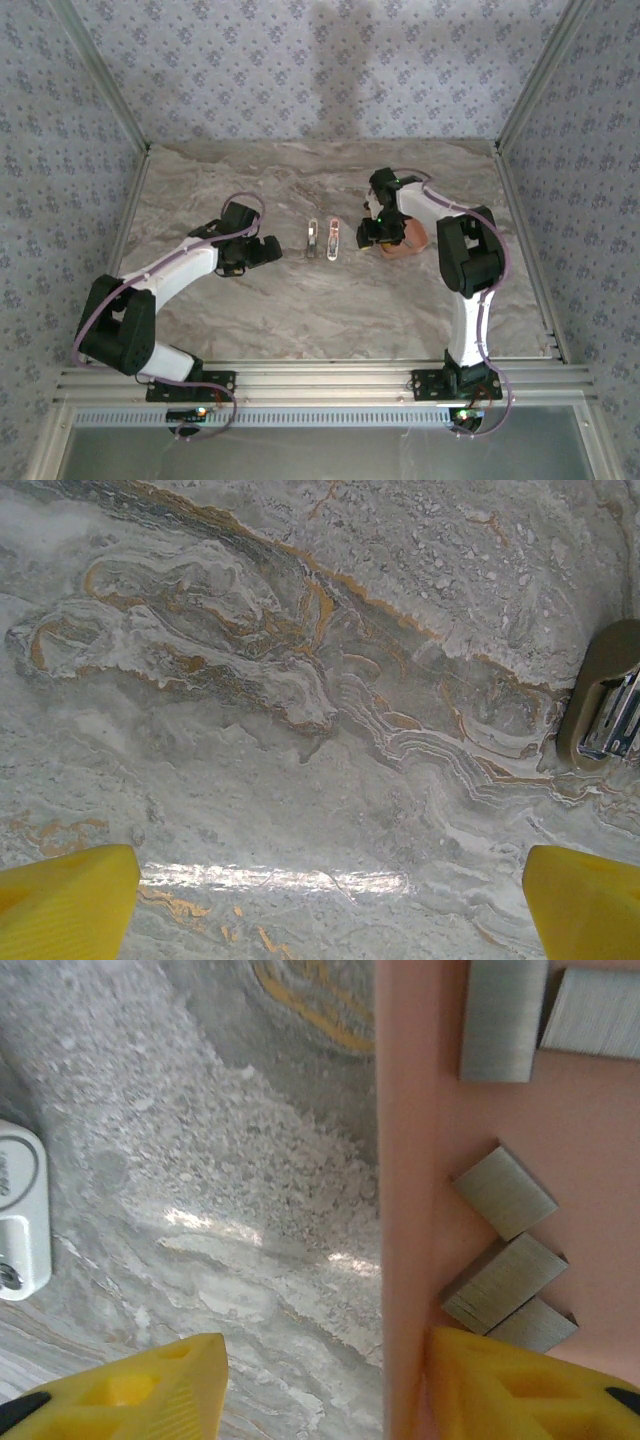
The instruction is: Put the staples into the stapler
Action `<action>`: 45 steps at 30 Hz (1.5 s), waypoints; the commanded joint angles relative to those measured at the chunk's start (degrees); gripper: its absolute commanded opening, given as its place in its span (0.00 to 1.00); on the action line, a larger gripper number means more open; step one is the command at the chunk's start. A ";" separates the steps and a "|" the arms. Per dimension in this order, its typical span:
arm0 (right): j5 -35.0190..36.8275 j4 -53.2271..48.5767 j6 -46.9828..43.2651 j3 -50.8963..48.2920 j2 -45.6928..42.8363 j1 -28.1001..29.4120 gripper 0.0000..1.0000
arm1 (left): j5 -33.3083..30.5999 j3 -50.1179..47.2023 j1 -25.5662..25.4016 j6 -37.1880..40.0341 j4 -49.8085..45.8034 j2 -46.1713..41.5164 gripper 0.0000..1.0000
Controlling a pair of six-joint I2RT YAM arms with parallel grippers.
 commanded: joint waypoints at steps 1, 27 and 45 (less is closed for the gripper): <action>0.37 -1.79 0.91 -1.93 -3.02 1.38 0.54 | 0.64 -0.32 0.17 0.44 -0.34 -0.63 0.98; 3.44 1.01 21.04 -21.08 -24.70 12.08 0.55 | 3.38 -1.49 0.15 1.29 1.10 -3.19 0.98; 5.47 -1.52 25.65 -9.37 -12.81 -3.18 0.40 | 2.29 -0.08 0.21 0.79 0.08 0.56 0.98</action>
